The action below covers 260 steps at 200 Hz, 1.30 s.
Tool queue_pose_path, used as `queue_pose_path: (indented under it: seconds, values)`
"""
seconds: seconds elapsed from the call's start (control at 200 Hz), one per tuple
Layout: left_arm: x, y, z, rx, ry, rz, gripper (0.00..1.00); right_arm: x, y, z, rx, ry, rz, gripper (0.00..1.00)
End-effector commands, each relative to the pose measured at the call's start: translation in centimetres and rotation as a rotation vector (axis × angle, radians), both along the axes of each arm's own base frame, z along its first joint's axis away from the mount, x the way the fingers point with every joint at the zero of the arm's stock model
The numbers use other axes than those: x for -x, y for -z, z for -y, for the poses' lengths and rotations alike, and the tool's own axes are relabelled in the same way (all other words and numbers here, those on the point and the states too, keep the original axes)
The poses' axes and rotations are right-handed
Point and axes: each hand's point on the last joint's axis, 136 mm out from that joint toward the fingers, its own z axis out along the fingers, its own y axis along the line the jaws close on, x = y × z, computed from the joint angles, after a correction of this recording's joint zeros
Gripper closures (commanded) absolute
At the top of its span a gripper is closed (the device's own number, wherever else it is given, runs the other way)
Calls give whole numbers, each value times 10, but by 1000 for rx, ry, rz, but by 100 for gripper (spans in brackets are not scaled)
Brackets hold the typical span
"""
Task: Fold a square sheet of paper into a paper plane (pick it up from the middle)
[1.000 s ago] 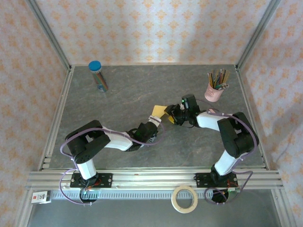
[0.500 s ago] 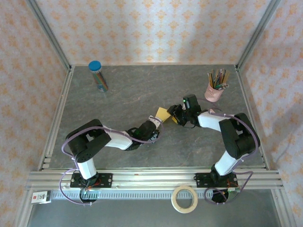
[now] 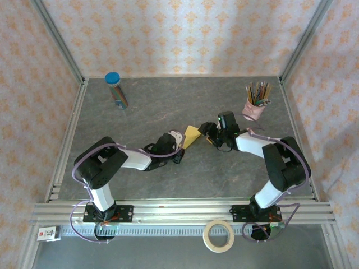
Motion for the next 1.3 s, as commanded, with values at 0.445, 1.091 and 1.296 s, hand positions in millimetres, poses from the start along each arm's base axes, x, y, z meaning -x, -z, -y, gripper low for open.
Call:
queue_pose_path:
  seconds: [0.445,1.091,1.296]
  values:
    - [-9,-33,1,320,-13,-188,99,2,-14,-35,60,-301,220,28]
    - [-15,-19,6,418,-35,-353,99,-1,34,-37,253,-368,121,25]
    - [-18,-15,4,444,-50,-382,99,0,47,-37,288,-383,92,27]
